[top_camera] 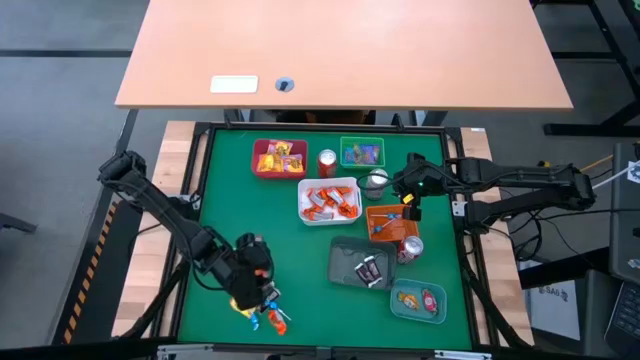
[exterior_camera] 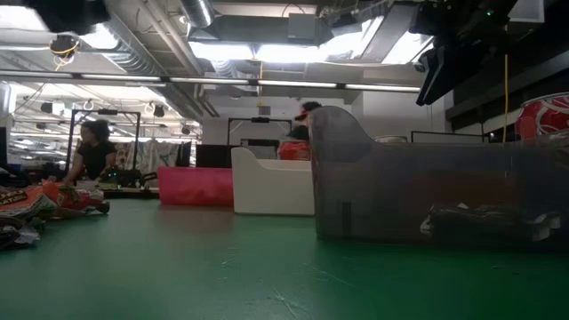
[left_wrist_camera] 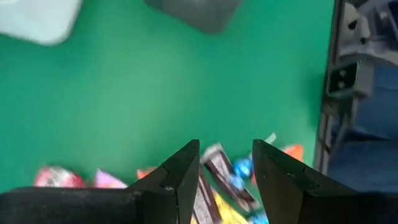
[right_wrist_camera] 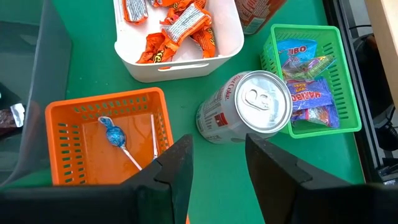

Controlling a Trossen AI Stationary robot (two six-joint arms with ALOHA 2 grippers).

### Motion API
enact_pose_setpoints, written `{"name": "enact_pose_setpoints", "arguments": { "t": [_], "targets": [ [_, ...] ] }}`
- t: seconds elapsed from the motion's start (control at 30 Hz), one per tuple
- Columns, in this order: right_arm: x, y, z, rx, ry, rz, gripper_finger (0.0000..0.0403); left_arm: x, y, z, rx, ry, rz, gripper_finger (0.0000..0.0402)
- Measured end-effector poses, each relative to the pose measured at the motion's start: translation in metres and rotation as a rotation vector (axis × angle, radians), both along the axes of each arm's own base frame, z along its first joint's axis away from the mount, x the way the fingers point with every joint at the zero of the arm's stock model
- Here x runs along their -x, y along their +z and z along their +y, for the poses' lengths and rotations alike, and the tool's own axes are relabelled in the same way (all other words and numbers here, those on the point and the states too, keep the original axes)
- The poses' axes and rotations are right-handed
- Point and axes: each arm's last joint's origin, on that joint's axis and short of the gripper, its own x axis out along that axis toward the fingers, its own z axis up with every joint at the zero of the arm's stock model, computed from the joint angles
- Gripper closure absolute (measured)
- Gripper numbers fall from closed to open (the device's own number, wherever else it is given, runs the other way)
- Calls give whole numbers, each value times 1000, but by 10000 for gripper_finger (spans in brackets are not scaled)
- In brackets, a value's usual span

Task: Sort candy
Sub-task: Put the red candy into the dark green bin

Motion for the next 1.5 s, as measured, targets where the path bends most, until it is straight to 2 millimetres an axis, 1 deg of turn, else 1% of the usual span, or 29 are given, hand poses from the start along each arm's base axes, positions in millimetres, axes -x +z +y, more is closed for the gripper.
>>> {"name": "enact_pose_setpoints", "arguments": {
  "t": [0.17, 0.27, 0.33, 0.47, 0.57, 0.67, 0.73, 0.8, 0.93, 1.13, 1.3, 1.5],
  "targets": [
    [0, 0, 0, 0, 0, 0, 258, 12, -2, -11, 61, -17, 62, 265],
    [0, 0, 0, 0, 0, 0, 258, 19, -3, -17, 44, -40, 84, 265],
    [0, 0, 0, 0, 0, 0, 258, 25, -5, -16, 28, 0, 114, 265],
    [0, 0, 0, 0, 0, 0, 258, 32, -9, -8, -10, 144, 175, 265],
    [0, 0, 0, 11, 16, 4, 258, 34, -11, 2, -67, 265, 180, 265],
    [0, 0, 0, 57, 83, 18, 258, 30, -11, 12, -98, 361, 175, 265],
    [0, 0, 0, 60, 89, 19, 258, 27, -13, 18, -97, 409, 166, 265],
    [0, 0, 0, 61, 89, 19, 258, 23, -20, 25, -88, 463, 166, 265],
    [0, 0, 0, 61, 89, 20, 258, 18, -41, 40, -63, 550, 169, 265],
    [-1, 1, 0, 39, 105, 7, 258, 17, -68, 58, -28, 656, 172, 265],
    [-8, 5, 3, -32, 164, -89, 258, 20, -85, 67, 12, 677, 232, 265],
    [-15, 12, 5, -86, 224, -195, 258, 23, -99, 69, 69, 702, 234, 265]
  ]
}}
